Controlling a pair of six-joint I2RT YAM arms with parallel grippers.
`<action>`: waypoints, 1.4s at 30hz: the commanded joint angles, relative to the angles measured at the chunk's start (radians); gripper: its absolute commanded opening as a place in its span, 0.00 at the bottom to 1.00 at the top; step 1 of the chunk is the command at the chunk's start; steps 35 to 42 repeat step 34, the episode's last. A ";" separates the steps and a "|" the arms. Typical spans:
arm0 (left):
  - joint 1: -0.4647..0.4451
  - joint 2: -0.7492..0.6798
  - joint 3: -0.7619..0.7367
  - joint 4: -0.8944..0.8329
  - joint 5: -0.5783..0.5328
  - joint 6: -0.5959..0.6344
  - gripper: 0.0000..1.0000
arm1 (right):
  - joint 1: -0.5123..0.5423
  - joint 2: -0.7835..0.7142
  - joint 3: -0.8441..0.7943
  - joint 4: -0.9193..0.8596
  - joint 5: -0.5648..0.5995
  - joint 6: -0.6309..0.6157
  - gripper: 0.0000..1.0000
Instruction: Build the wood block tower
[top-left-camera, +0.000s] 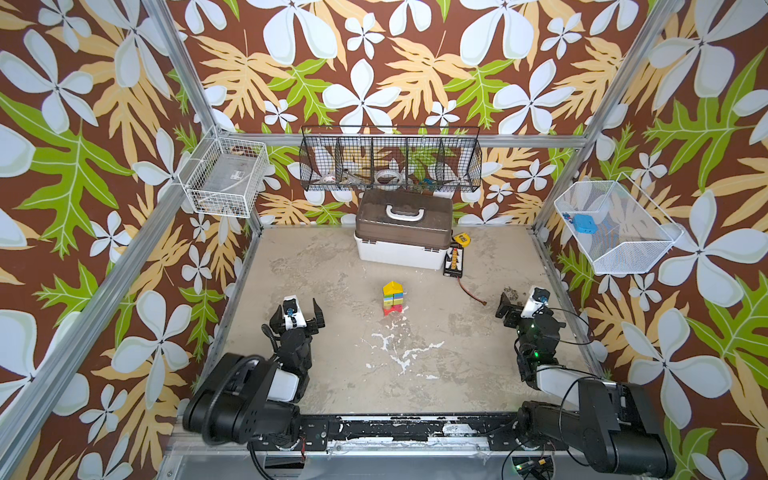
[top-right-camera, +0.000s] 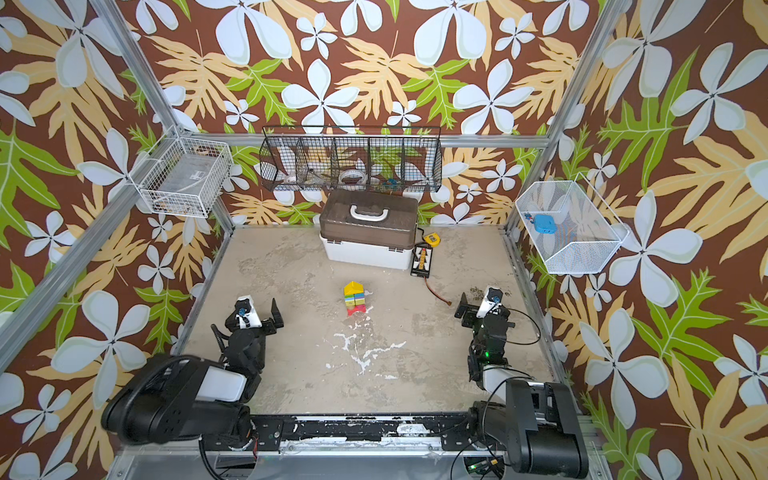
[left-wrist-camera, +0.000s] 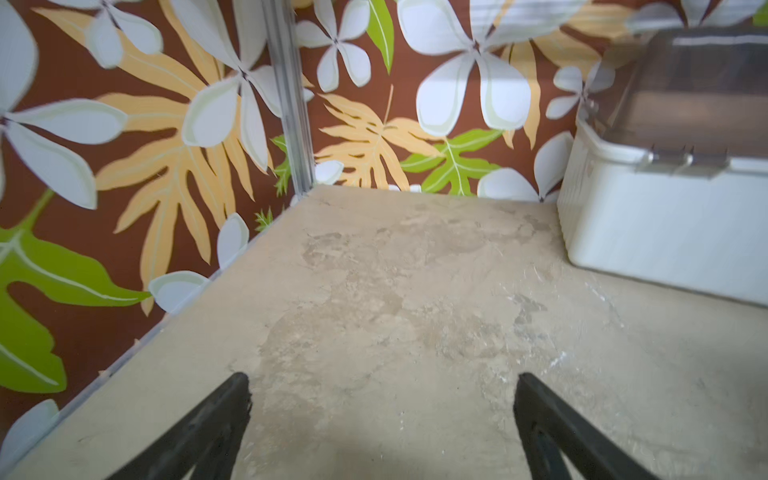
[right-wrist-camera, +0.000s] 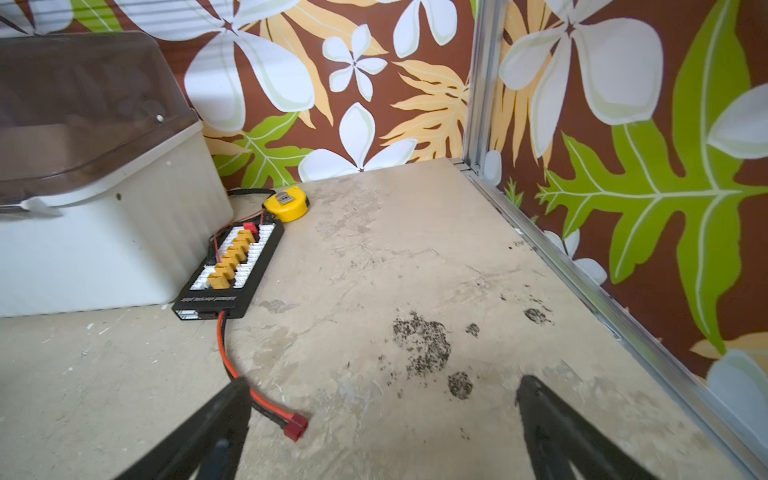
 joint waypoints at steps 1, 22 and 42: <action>0.021 -0.019 0.048 0.028 0.096 -0.008 1.00 | 0.001 0.026 0.018 0.072 -0.060 -0.023 1.00; 0.129 0.001 0.123 -0.094 0.266 -0.068 1.00 | 0.108 0.234 0.072 0.181 0.007 -0.163 1.00; 0.129 0.003 0.125 -0.094 0.266 -0.068 1.00 | 0.109 0.238 0.076 0.178 0.007 -0.163 1.00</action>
